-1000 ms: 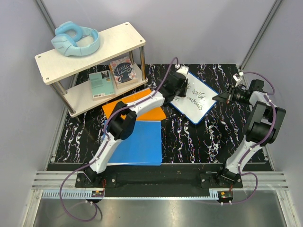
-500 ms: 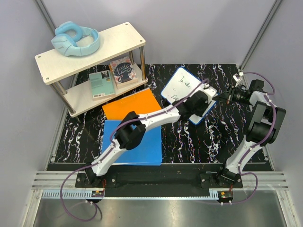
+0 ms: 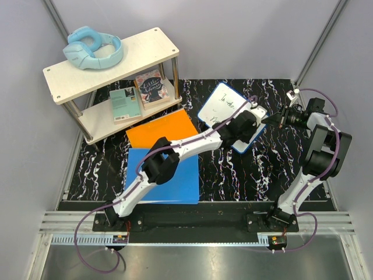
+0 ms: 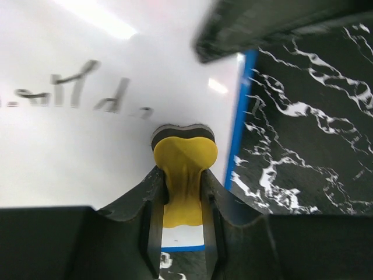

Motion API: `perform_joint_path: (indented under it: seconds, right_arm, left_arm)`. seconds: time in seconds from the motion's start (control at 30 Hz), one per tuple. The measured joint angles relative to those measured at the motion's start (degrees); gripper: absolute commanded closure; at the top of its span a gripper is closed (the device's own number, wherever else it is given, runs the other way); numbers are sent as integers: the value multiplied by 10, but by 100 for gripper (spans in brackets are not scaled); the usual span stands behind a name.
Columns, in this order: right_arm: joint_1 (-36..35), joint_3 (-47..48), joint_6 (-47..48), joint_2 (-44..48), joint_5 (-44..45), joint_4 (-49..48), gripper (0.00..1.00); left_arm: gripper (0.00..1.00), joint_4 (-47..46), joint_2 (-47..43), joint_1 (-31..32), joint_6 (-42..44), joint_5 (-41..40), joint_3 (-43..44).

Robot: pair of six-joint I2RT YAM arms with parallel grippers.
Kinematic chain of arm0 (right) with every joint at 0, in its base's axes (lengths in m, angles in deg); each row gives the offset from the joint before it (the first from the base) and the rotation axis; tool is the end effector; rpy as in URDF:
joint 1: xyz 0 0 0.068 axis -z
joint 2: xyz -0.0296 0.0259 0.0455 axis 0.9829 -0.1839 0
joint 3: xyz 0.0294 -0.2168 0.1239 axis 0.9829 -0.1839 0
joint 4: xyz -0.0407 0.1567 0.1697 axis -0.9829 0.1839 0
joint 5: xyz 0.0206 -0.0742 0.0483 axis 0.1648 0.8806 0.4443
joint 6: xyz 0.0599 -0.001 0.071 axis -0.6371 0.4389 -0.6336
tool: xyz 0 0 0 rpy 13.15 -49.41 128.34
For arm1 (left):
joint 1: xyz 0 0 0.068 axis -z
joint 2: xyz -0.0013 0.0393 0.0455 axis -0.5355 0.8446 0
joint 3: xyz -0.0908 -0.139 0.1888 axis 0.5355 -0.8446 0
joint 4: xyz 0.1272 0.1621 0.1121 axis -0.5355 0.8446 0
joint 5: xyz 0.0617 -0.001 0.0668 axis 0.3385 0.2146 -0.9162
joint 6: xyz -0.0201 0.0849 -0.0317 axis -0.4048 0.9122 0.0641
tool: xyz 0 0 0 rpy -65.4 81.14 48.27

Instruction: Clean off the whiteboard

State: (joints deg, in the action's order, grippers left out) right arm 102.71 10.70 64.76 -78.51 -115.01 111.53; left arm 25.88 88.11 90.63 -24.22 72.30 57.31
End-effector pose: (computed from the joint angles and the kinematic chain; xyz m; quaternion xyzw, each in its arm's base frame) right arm 0.3609 -0.0699 0.1788 -0.1169 0.7991 0.4450 0.3871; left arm 0.3047 -0.4691 0.1822 0.3337 0.8114 -0.2088 0.4321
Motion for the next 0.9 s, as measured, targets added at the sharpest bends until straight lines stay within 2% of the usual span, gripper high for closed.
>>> perform_joint_path:
  seconds: [0.23, 0.4, 0.53, 0.63, 0.9]
  right_arm:
    - [0, 2, 0, 0, 1, 9, 100]
    - [-1, 10, 15, 0, 0, 33, 100]
    - [-1, 13, 25, 0, -4, 45, 100]
    - [-2, 13, 31, 0, -6, 50, 100]
    - [-2, 15, 40, 0, -6, 61, 100]
  left_arm:
    - [100, 4, -21, -70, -64, -11, -20]
    - [100, 8, -56, -146, -157, -40, -105]
    - [100, -6, -76, -197, -247, -13, -169]
    - [100, -9, -79, -209, -275, 6, -172]
    - [100, -19, -79, -198, -259, 11, -167]
